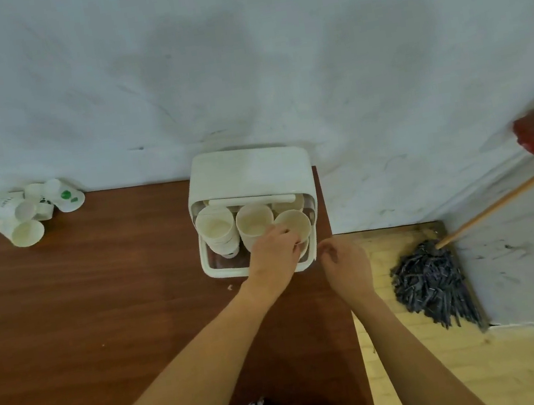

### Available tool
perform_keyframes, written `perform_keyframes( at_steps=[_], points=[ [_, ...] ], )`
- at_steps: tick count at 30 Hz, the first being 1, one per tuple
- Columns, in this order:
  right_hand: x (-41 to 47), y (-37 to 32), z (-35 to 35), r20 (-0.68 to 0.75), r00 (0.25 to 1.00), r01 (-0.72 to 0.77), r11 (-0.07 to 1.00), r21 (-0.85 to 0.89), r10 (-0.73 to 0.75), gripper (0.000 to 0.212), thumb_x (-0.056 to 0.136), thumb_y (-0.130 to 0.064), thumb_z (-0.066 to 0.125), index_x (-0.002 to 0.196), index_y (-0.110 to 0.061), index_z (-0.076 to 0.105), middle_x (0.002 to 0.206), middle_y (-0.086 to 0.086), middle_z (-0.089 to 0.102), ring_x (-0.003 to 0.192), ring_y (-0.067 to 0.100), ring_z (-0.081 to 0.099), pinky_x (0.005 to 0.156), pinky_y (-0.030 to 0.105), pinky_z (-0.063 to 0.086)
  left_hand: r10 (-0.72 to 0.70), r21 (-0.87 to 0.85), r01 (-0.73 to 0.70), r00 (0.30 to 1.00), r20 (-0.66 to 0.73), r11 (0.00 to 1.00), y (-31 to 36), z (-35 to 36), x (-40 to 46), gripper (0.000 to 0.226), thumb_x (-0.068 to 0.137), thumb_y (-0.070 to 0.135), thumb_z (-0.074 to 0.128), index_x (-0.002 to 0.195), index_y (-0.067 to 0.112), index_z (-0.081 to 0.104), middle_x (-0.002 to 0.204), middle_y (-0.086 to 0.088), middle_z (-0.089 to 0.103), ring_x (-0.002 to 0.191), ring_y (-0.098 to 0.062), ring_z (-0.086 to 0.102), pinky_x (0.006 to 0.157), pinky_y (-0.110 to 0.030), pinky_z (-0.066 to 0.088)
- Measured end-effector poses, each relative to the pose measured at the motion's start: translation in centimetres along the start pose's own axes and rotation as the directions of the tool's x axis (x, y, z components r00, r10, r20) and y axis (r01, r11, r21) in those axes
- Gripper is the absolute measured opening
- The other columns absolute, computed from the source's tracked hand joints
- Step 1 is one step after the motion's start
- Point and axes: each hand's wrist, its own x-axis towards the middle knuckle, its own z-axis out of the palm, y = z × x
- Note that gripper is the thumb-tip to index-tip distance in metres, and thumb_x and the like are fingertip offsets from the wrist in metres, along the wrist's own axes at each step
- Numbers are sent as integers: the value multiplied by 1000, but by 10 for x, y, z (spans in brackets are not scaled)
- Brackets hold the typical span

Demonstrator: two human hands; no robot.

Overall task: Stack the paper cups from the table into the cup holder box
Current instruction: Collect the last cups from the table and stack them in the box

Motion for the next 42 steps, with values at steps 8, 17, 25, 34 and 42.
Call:
perform_keyframes(
  at_steps=[8,17,25,34,42],
  points=[
    [2,-6,2,37,999,17,1000,22,-18,25,91,-10,55,106,-18,72,101,-5,70,83,5,55,70,16,38,-40,30,35,987,156,999,-14,23,0,24,91,20,58,113,17,66,122,-1,61,110,-22,51,84,-32,47],
    [-2,-46,3,75,994,72,991,115,-81,16,93,-26,58,105,-25,69,96,-14,67,84,0,58,71,14,45,-16,-178,15,1000,-4,984,-33,-19,-24,14,89,30,62,98,22,69,95,12,63,81,-6,58,70,-23,50],
    [-14,-136,71,274,918,265,957,117,-288,14,92,-38,59,101,-29,67,91,-17,64,81,-1,59,72,22,52,-296,30,295,953,55,955,-141,-90,-67,13,89,38,56,95,29,64,86,14,57,74,-4,53,66,-25,49],
    [-7,-261,163,393,856,376,926,-26,-337,18,95,-36,57,110,-29,63,101,-12,62,86,2,55,72,20,41,-451,80,451,892,-16,889,-295,-180,-100,22,91,43,55,105,27,62,96,11,59,85,-11,58,73,-29,50],
    [18,-359,251,444,861,324,940,-104,-248,17,94,-35,59,108,-27,65,102,-8,64,90,9,61,82,32,54,-582,40,583,813,-22,812,-448,-234,-95,25,90,38,55,110,25,61,103,7,60,92,-17,59,73,-32,45]
  ],
)
